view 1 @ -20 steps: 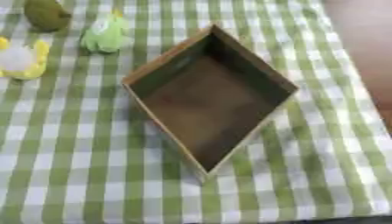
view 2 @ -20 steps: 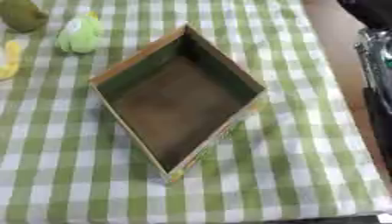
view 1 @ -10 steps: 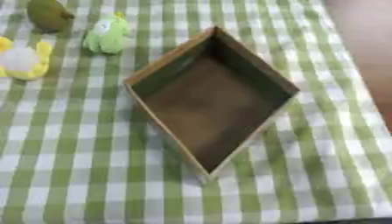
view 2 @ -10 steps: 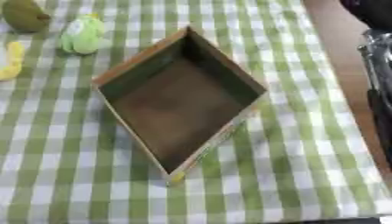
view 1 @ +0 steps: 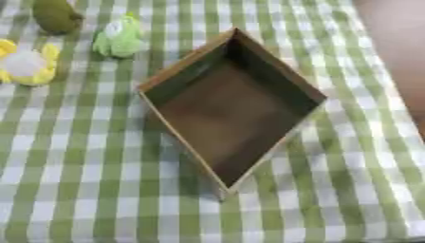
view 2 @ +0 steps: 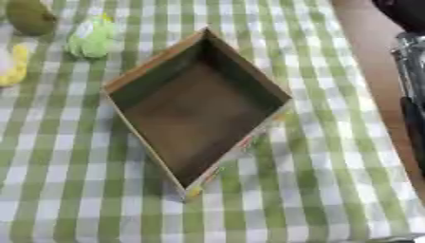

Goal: Pick up objects on the table and place them in the box.

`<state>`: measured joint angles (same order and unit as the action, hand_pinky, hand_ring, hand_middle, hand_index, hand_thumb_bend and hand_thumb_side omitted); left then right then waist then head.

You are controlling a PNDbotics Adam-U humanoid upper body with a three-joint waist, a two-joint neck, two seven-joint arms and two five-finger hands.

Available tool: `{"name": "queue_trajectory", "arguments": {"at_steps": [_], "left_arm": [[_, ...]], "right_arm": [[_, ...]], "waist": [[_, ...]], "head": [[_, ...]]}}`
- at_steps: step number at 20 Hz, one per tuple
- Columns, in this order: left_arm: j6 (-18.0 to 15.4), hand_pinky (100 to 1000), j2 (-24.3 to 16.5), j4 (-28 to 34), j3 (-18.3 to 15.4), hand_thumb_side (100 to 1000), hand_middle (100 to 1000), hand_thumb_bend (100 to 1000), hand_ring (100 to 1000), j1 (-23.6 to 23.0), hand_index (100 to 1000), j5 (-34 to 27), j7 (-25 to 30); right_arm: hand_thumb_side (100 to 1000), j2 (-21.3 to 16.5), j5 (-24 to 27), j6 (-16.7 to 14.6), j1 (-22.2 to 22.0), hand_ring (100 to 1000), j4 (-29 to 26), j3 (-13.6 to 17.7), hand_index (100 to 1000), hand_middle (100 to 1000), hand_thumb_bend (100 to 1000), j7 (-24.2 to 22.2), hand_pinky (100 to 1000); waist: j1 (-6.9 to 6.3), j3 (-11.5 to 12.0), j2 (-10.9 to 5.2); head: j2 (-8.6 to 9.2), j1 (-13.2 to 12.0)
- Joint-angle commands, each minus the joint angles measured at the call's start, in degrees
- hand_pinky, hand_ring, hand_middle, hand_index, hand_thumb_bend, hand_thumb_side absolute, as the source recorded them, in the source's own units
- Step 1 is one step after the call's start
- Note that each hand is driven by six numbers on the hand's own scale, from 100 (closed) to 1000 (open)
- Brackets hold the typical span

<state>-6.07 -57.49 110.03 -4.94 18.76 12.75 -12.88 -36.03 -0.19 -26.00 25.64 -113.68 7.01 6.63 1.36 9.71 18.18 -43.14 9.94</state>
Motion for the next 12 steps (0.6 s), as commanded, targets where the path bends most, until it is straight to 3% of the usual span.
{"name": "queue_trajectory", "arguments": {"at_steps": [1,5,9,12], "left_arm": [[1.33,970,-4.20,-3.21,0.37,409,1000,354,1000,2.12,1000,1.82,4.55],[2.35,988,-5.38,-7.17,1.40,422,1000,459,1000,5.29,1000,6.41,11.78],[1.12,963,-5.32,-9.91,3.33,619,1000,459,1000,8.28,1000,9.80,19.57],[-0.70,955,-4.72,-12.26,4.41,650,1000,472,1000,10.96,1000,11.75,25.15]], "right_arm": [[470,-1.81,0.00,0.03,0.64,823,-0.91,0.23,924,714,100,-0.24,828],[472,-1.60,0.04,0.19,0.97,820,-0.91,0.14,924,711,100,-0.23,828],[470,-1.47,0.15,0.19,1.28,819,-0.91,-0.04,924,709,100,-0.20,829],[470,-1.21,0.35,0.27,1.63,819,-0.91,-0.24,924,709,100,-0.21,830]], "waist": [[-0.30,0.00,-1.18],[-0.36,-0.03,-1.24],[-0.31,-0.11,-1.36],[-0.23,-0.17,-1.45]], "head": [[-0.28,-0.12],[-0.32,-0.21],[-0.12,-0.53],[0.16,-0.78]]}}
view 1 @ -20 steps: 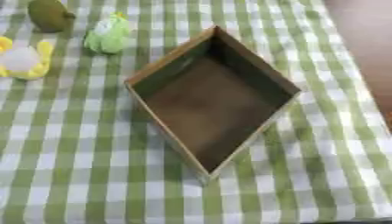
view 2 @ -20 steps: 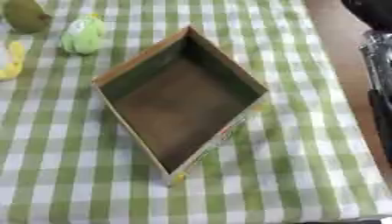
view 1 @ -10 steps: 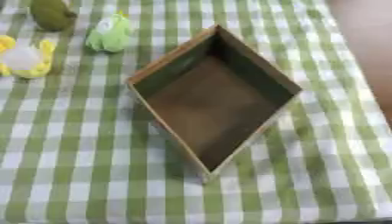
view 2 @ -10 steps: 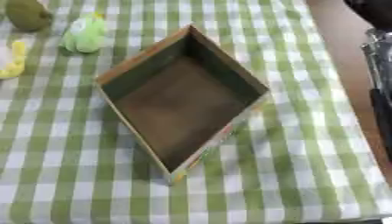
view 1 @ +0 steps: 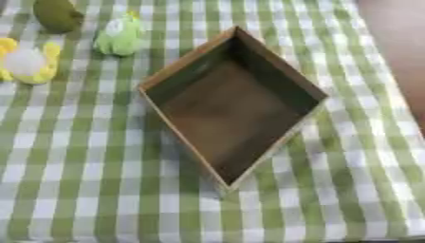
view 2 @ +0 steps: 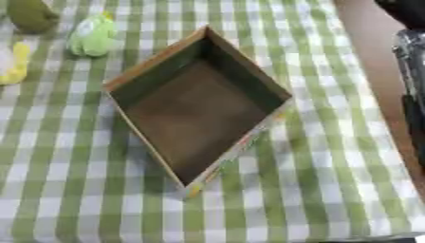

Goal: Pick up objects on the table and place them in the box.

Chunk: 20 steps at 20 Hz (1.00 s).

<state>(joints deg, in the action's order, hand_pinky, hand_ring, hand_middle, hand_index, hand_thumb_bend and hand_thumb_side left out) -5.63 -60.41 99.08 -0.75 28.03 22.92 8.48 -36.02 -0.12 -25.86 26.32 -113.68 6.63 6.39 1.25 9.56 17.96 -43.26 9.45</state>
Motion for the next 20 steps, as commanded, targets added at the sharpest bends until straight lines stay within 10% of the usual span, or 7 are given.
{"name": "queue_trajectory", "arguments": {"at_steps": [1,20], "left_arm": [[-1.72,948,-1.70,-2.06,0.58,650,1000,484,989,2.37,1000,2.24,5.02],[-7.43,889,2.07,-11.54,9.09,475,932,634,924,9.90,977,11.17,17.47]], "right_arm": [[470,-1.19,0.32,0.16,1.00,820,-0.91,0.12,924,708,100,0.03,830],[470,-0.48,0.90,1.06,1.14,836,-0.91,-0.35,926,699,100,-0.45,834]], "waist": [[-0.10,-0.03,-1.23],[-0.10,-0.34,-1.32]], "head": [[0.33,-0.31],[0.77,-0.38]]}}
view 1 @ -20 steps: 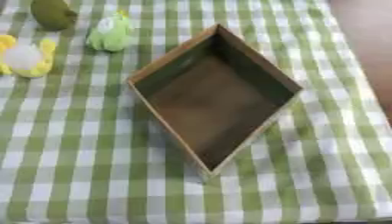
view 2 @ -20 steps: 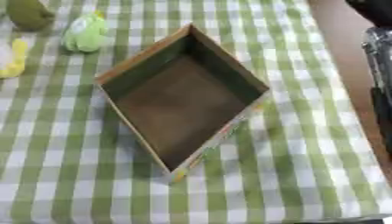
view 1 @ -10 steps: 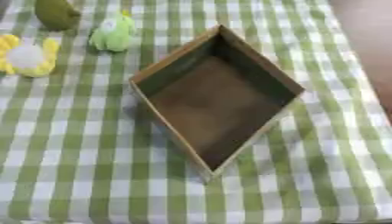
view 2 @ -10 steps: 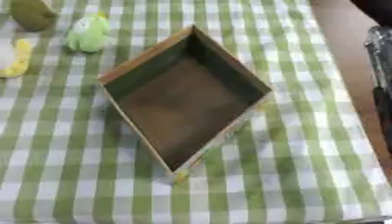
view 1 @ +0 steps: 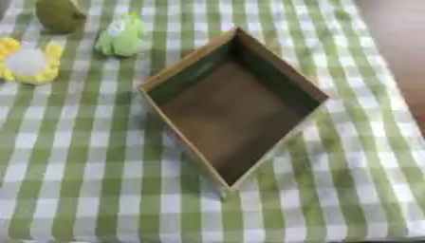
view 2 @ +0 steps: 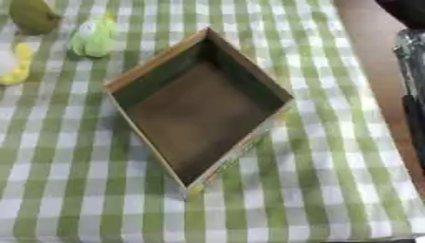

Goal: Pick up objects on the table and place them in the box.

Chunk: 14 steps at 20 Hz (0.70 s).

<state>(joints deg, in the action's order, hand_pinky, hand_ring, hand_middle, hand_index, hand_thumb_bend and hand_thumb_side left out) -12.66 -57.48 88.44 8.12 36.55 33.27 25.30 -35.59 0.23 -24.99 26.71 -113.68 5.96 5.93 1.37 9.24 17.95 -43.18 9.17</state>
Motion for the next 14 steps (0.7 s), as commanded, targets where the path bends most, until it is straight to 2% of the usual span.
{"name": "queue_trajectory", "arguments": {"at_steps": [1,9,14], "left_arm": [[-0.59,890,-0.55,-1.56,0.58,472,935,637,925,1.74,977,1.01,0.91],[-1.97,891,1.50,-6.10,3.04,433,938,673,923,3.90,974,3.71,3.29],[-2.53,893,2.57,-8.12,4.47,353,952,668,930,4.93,981,4.63,5.05]], "right_arm": [[470,-0.87,0.59,0.22,0.75,836,-0.91,0.30,926,699,100,-0.02,834],[470,-0.59,0.79,0.39,0.74,839,-0.91,0.25,927,697,100,-0.12,834],[470,-0.50,0.90,0.38,0.72,840,-0.91,0.24,927,697,100,-0.11,835]], "waist": [[-0.21,-0.04,-1.32],[-0.25,-0.31,-1.41],[-0.25,-0.39,-1.49]], "head": [[0.69,-0.23],[1.15,-0.87],[1.27,-1.15]]}}
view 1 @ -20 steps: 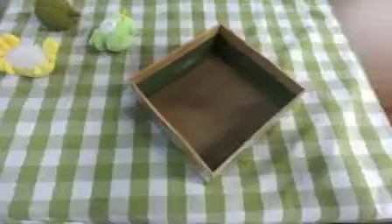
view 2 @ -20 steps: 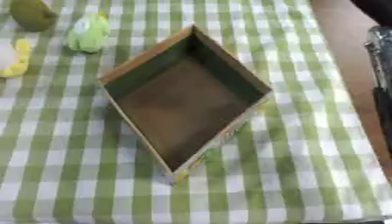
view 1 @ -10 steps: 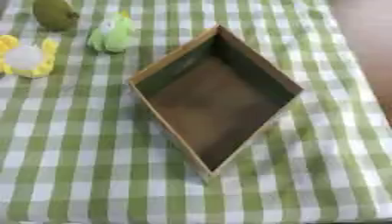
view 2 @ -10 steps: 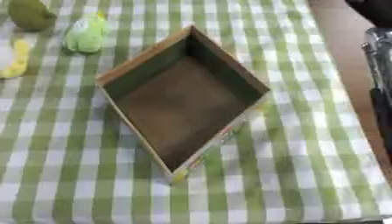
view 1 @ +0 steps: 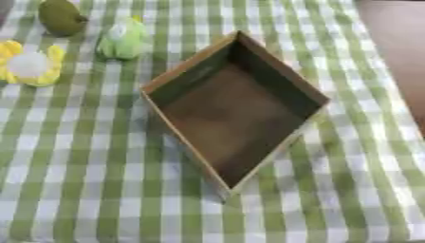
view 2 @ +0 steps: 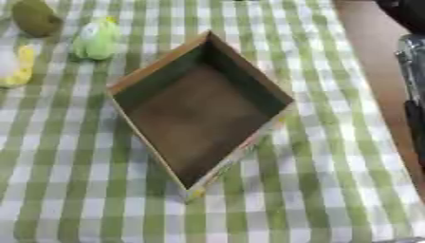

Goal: Pick up objects on the table and place them in the box.

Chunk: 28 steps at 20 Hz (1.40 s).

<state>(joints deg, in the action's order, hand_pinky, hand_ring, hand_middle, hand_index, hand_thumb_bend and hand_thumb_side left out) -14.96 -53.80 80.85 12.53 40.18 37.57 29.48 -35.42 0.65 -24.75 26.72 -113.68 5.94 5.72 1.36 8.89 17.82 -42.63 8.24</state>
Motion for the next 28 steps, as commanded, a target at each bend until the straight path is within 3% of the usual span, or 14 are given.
{"name": "queue_trajectory", "arguments": {"at_steps": [1,5,10,22,28], "left_arm": [[-0.27,892,-0.89,-0.96,0.29,337,952,672,930,1.46,979,0.45,1.21],[-0.19,883,0.26,-3.20,0.71,228,952,661,928,2.27,972,1.72,0.59],[-0.04,873,2.65,-7.68,1.14,122,962,578,929,4.01,981,3.64,-1.44],[-1.40,875,8.37,-18.12,0.89,101,980,541,932,8.50,986,7.72,0.30],[-1.68,873,10.11,-21.08,0.37,100,979,447,930,9.76,981,9.12,0.66]], "right_arm": [[470,-0.63,0.50,0.15,0.70,840,-0.91,0.26,927,696,100,0.09,835],[470,-0.48,0.60,0.17,0.67,844,-0.91,0.25,928,696,100,0.06,835],[470,-0.19,0.74,0.22,0.73,848,-0.91,0.22,928,695,100,-0.06,836],[470,0.37,1.07,0.29,0.95,859,-0.91,0.19,931,692,100,-0.34,838],[470,0.63,1.16,0.37,0.95,864,-0.91,0.22,931,691,100,-0.46,839]], "waist": [[-0.24,-0.08,-1.36],[-0.19,-0.19,-1.32],[-0.10,-0.46,-1.16],[-0.05,-1.09,-0.49],[0.11,-1.37,-0.20]], "head": [[0.74,-0.28],[0.73,-0.49],[0.74,-0.82],[1.01,-2.06],[1.21,-2.74]]}}
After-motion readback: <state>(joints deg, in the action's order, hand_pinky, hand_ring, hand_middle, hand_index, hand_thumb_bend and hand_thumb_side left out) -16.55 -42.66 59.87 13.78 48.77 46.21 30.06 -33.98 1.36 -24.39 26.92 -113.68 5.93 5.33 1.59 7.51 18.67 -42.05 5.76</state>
